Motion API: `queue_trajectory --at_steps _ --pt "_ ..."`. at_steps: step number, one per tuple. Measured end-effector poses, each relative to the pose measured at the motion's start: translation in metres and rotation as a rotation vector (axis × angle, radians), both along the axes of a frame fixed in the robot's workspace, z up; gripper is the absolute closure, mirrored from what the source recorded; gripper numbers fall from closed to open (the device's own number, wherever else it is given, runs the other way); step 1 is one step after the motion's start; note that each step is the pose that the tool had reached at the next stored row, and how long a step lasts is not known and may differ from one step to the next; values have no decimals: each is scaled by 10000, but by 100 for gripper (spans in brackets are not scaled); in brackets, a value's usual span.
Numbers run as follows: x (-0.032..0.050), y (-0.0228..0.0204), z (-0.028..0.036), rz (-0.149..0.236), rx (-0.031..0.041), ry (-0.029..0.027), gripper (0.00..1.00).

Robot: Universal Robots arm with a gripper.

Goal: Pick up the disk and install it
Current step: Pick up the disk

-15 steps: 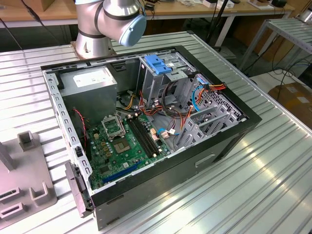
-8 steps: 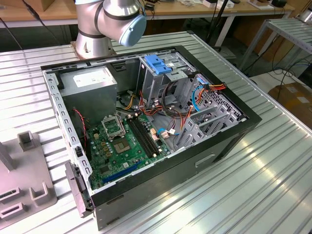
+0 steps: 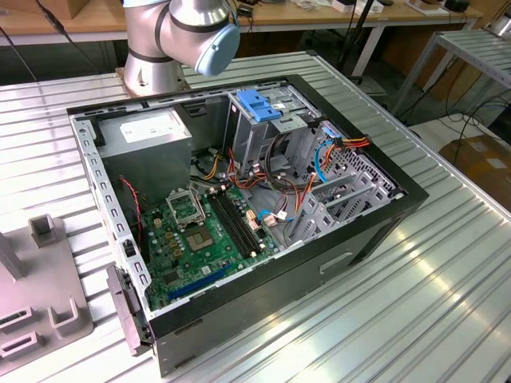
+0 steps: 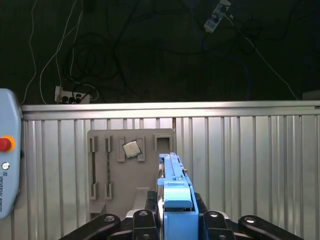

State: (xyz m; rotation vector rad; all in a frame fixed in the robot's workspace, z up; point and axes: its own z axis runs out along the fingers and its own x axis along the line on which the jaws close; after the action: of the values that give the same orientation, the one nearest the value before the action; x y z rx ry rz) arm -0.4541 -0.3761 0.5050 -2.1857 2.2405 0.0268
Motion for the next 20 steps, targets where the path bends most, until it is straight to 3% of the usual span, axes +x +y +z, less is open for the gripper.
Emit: queue_trajectory --at_steps 4,20 --pt "66 0 -1 0 1 -1 63" --pt "499 0 -1 0 1 -1 63"
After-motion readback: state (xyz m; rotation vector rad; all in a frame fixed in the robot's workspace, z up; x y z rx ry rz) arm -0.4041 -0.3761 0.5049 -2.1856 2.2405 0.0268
